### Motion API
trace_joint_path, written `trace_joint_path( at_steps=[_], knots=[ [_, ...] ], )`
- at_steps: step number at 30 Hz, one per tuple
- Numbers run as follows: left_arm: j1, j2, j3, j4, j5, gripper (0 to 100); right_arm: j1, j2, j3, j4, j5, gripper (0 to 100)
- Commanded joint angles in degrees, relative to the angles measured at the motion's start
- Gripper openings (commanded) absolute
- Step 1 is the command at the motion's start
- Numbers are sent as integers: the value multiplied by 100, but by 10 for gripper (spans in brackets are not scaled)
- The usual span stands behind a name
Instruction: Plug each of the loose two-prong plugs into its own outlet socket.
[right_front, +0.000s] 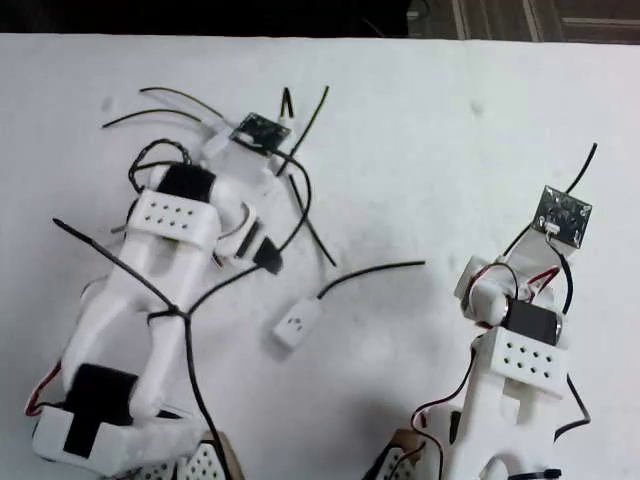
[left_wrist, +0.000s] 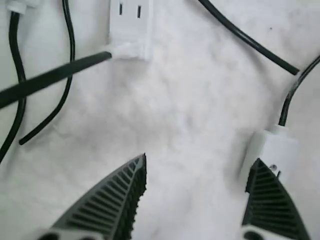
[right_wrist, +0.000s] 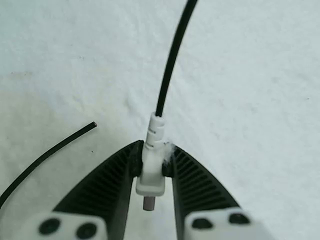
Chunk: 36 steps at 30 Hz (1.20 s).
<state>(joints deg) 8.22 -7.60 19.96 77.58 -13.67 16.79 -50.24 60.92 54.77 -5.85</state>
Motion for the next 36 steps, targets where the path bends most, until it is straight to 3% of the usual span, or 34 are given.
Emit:
trace_joint_path(
  at_steps=[1,5,10,14,23,27,36],
  knots=[
    [198,-163,-211,316,-149,304,31,-163,-26,-66,53,18],
    [954,-338,141,334,-141,296,31,-163,-26,-66,53,18],
    [1604,-251,809,-413,-105,298,31,-163,-26,-66,53,18],
    [1604,207,1073,-1011,-97,297,31,-163,-26,-66,53,18],
    [2369,84,1134,-440,-62,297,31,-163,-26,-66,62,18],
    [2466,-75,1196,-492,273,300,40,-163,-26,-66,62,18],
    [2448,-75,2092,-1187,255,302,31,-163,-26,-66,62,18]
  ],
)
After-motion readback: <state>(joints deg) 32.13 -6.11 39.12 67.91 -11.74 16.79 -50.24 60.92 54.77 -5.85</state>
